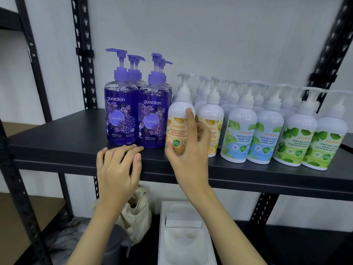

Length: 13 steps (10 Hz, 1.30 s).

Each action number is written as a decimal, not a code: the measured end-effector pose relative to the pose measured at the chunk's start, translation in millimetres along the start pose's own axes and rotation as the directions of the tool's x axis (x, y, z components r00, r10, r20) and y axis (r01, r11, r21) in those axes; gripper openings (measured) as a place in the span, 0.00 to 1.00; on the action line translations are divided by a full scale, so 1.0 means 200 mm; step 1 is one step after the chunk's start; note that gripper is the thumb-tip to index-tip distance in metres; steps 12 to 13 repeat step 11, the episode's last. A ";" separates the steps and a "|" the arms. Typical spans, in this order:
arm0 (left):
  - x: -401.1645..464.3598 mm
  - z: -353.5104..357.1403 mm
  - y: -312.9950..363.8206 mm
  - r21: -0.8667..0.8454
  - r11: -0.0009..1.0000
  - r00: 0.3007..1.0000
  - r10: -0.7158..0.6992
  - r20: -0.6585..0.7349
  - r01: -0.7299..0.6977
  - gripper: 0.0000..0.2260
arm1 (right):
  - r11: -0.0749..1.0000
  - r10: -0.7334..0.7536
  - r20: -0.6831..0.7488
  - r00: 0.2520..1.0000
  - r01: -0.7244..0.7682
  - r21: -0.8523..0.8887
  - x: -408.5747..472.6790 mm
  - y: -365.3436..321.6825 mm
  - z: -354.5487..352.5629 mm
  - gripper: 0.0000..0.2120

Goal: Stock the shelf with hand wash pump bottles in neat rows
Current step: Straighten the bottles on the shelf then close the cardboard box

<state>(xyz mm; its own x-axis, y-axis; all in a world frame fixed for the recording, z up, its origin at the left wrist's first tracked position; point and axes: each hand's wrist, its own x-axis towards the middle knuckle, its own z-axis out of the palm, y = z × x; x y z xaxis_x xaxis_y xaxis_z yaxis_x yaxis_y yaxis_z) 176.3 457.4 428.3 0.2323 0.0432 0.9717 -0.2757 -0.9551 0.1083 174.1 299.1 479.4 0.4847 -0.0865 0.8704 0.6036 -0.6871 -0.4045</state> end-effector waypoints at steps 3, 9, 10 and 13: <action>0.01 -0.01 0.00 -0.014 1.000 1.000 0.006 0.006 -0.006 0.16 | 0.998 0.005 0.000 1.000 -0.005 -0.060 0.00 -0.01 0.02 0.41; 0.00 -0.01 0.00 -0.031 1.000 1.000 0.000 -0.007 0.000 0.16 | 0.980 0.017 -0.036 0.999 -0.024 -0.197 0.00 -0.02 0.03 0.40; 0.00 0.00 0.00 -0.034 0.999 1.000 0.011 0.000 -0.011 0.17 | 0.983 0.019 -0.034 0.999 -0.025 -0.184 0.01 -0.04 0.02 0.40; 0.00 -0.02 0.01 -0.065 0.998 1.000 -0.003 0.009 0.003 0.16 | 0.997 0.076 0.003 0.997 -0.076 0.006 -0.02 -0.06 -0.05 0.37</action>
